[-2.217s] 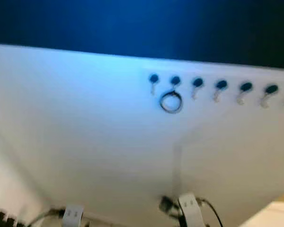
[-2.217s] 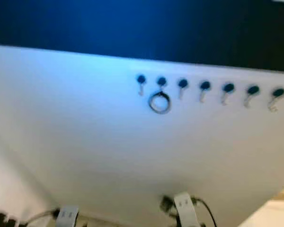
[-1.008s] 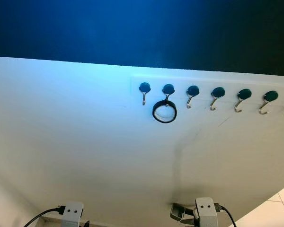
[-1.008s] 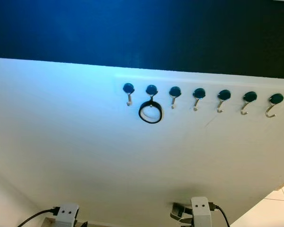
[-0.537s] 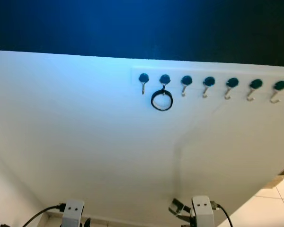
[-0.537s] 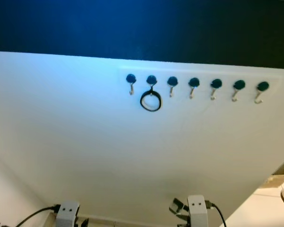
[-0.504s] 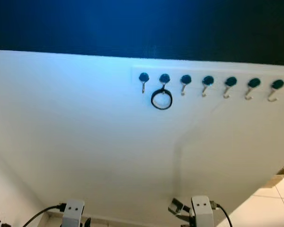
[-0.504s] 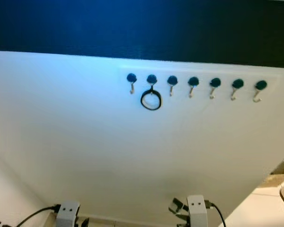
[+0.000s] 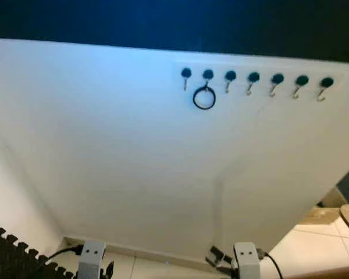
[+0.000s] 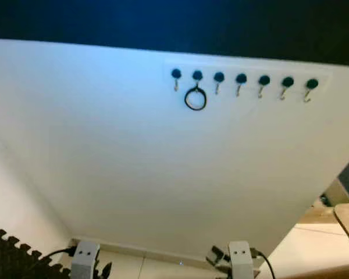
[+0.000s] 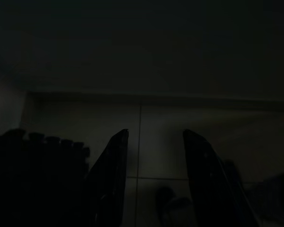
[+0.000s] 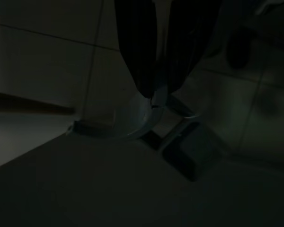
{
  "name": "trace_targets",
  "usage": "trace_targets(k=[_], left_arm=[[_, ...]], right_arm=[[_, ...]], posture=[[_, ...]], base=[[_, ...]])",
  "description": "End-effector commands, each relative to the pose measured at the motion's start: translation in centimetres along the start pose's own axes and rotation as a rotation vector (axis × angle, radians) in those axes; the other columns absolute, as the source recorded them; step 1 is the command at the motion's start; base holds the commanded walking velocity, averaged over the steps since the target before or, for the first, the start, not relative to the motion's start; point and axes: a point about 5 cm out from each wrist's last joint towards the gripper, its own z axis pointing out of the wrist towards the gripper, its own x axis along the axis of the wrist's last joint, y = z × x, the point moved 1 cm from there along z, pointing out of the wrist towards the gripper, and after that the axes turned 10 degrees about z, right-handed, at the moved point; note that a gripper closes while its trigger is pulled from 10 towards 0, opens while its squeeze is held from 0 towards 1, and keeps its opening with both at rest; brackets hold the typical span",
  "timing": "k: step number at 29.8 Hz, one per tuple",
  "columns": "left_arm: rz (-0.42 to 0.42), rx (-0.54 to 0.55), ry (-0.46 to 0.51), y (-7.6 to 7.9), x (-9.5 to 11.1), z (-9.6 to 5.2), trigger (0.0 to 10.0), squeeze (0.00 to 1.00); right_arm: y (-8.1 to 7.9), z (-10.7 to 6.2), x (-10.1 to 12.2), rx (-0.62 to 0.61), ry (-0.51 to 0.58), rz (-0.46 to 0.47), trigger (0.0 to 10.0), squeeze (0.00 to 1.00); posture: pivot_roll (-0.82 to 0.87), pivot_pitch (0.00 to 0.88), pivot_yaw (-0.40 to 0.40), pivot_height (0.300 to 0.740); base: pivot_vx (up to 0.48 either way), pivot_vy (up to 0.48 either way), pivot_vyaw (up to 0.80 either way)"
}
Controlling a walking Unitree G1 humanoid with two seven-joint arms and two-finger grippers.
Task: Hang keys on a hook
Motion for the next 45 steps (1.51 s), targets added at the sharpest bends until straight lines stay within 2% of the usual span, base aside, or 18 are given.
trace_targets(k=[1,5,19,27,30,37,45], left_arm=[[-0.001,-0.001,-0.011,-0.1,-0.5,-0.3,10.0,0.00],[0.001,-0.003,-0.008,-0.1,-0.4,-0.3,10.0,0.00],[0.032,-0.044,0.028,0.4,0.5,0.2,10.0,0.00],[0.062,-0.066,0.044,0.7,1.0,0.4,10.0,0.00],[0.104,-0.090,0.054,1.1,1.0,0.3,10.0,0.00],[0.065,-0.065,0.040,1.0,0.7,0.2,10.0,0.00],[0.086,-0.077,0.060,1.1,1.0,0.2,10.0,0.00]], right_arm=[[0.0,0.1,0.2,0.004,0.002,-0.005,10.0,0.00],[0.0,0.1,0.2,0.005,0.002,-0.005,10.0,0.00],[0.0,0.1,0.4,0.005,0.005,-0.001,10.0,0.00],[0.1,0.1,0.4,0.001,0.005,0.000,10.0,0.00],[0.1,0.1,0.4,0.001,0.006,-0.001,10.0,0.00],[0.1,0.2,0.5,0.003,0.007,-0.004,10.0,0.00],[-0.3,0.3,0.9,0.022,0.026,-0.020,10.0,0.00]], posture=[[0.05,0.032,0.007,0.740],[0.05,0.034,0.007,0.740],[0.04,0.037,0.006,0.740],[0.04,0.039,0.007,0.740],[0.04,0.040,0.005,0.740],[0.04,0.039,0.005,0.740],[0.04,0.041,0.005,0.740]], base=[[-0.341,0.000,0.00],[-0.327,0.000,0.00],[0.000,0.000,0.00],[0.000,0.000,0.00],[0.000,-0.480,0.00],[0.000,-0.274,0.00],[0.000,0.000,0.00]])
